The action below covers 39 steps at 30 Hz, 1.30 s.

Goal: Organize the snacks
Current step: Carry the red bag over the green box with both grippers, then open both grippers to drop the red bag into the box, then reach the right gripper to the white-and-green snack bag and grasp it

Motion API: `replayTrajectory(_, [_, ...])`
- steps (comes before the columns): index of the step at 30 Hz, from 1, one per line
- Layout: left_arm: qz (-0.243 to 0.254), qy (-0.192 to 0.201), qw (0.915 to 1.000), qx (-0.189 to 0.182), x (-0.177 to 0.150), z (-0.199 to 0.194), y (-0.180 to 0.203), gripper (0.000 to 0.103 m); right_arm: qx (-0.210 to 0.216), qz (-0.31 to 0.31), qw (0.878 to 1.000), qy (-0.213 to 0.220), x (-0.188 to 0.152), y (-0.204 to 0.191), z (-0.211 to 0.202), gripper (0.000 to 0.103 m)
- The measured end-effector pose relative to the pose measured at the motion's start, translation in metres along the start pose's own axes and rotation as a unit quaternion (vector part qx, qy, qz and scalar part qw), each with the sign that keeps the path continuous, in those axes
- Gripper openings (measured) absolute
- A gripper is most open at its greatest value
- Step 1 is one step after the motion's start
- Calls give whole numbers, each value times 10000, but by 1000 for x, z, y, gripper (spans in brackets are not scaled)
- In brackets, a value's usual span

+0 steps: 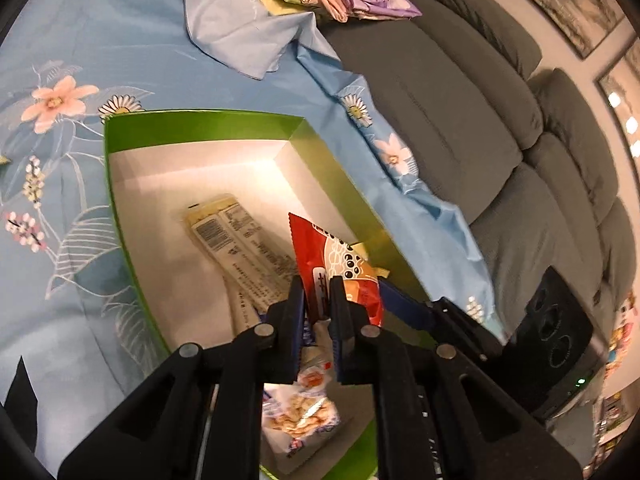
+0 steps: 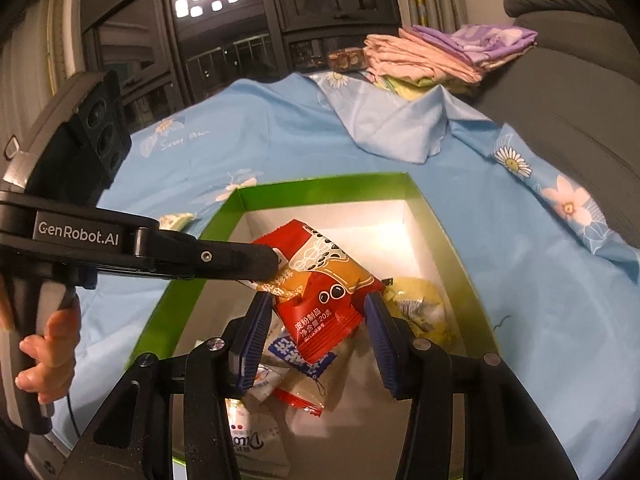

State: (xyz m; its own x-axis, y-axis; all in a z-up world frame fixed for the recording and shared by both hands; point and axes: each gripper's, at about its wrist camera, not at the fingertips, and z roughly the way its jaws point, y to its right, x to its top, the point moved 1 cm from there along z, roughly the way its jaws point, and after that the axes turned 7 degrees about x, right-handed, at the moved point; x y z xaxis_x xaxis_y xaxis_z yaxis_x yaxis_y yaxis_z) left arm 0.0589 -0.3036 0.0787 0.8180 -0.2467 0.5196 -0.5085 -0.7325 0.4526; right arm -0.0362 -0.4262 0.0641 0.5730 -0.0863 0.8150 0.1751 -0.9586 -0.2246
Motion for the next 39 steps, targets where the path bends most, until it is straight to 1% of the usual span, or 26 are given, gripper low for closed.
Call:
replayTrajectory(4, [119, 66, 9997, 182, -3, -2, -1, 14, -98, -68, 9999, -71, 0, -4, 2, 52])
replayTrajectory(5, [107, 68, 9997, 218, -4, -4, -2, 17, -105, -66, 9999, -84, 1, -5, 2, 53])
replayTrajectory(7, [25, 121, 9993, 345, -7, -11, -5, 29, -201, -75, 9997, -97, 1, -7, -1, 55])
replayTrajectory(8, [15, 164, 9992, 363, -9, -16, -6, 49, -232, -87, 9997, -88, 1, -8, -2, 56])
replayTrajectory(9, [-2, 242, 9990, 364, -12, -24, -7, 72, -233, -120, 9996, -89, 2, -10, -4, 60])
replayTrajectory(10, [-72, 391, 9986, 351, -15, -33, -10, 83, -232, -155, 9996, -105, 1, -14, -7, 69])
replayTrajectory(11, [-192, 619, 9975, 282, -18, -47, -14, 97, -245, -175, 9995, -114, 1, -16, -8, 74])
replayTrajectory(12, [-287, 777, 9963, 217, -21, -57, -18, 103, -269, -201, 9994, -120, 1, -19, -10, 85])
replayTrajectory(13, [-401, 982, 9943, 98, -26, -72, -23, 102, -290, -266, 9992, -115, 1, -26, -14, 89])
replayTrajectory(14, [-459, 1075, 9931, 44, -29, -83, -28, 102, -287, -312, 9990, -114, 2, -30, -15, 89])
replayTrajectory(16, [-513, 1209, 9913, 103, -37, -106, -38, 102, -316, -511, 9981, -143, 3, -48, -19, 90])
replayTrajectory(18, [-447, 1366, 9889, 377, -47, -124, -45, 102, -386, -747, 9963, -167, 4, -65, -19, 93])
replayTrajectory(19, [-378, 1477, 9861, 659, -56, -136, -51, 102, -408, -948, 9945, -187, 5, -79, -19, 95])
replayTrajectory(22, [-387, 1697, 9766, 1261, -85, -158, -72, 102, -293, -1246, 9915, -245, 7, -109, -14, 96])
replayTrajectory(24, [-556, 1711, 9735, 1413, -109, -167, -92, 102, -196, -1324, 9905, -317, 9, -131, -5, 96])
replayTrajectory(26, [-726, 1670, 9744, 1318, -127, -170, -110, 103, -194, -1323, 9905, -334, 10, -147, 4, 96])
replayTrajectory(27, [-801, 1653, 9738, 1343, -135, -170, -118, 103, -172, -1313, 9907, -330, 10, -156, 10, 96])
replayTrajectory(30, [-929, 1664, 9643, 1837, -157, -169, -141, 103, -9, -1299, 9909, -355, 11, -182, 30, 96])
replayTrajectory(31, [-1053, 1594, 9592, 2084, -164, -166, -151, 102, -85, -1246, 9915, -374, 12, -192, 40, 96])
replayTrajectory(32, [-1219, 1507, 9569, 2164, -168, -166, -158, 102, -143, -1185, 9921, -384, 14, -199, 47, 96])
replayTrajectory(33, [-1455, 1448, 9559, 2101, -172, -167, -166, 102, -167, -1104, 9930, -396, 16, -207, 54, 96])
replayTrajectory(34, [-1769, 1499, 9564, 1773, -178, -172, -177, 102, -87, -977, 9943, -408, 19, -218, 65, 96])
replayTrajectory(35, [-1944, 1546, 9570, 1501, -180, -176, -183, 102, 6, -886, 9952, -404, 20, -227, 70, 96])
replayTrajectory(36, [-1958, 1534, 9584, 1403, -181, -179, -186, 102, 142, -785, 9959, -432, 22, -237, 79, 96])
replayTrajectory(37, [-1899, 1507, 9598, 1415, -181, -181, -187, 102, 291, -775, 9947, -614, 23, -249, 91, 96])
replayTrajectory(39, [-1810, 1530, 9558, 1743, -183, -186, -188, 102, 297, -961, 9916, -809, 24, -267, 107, 96])
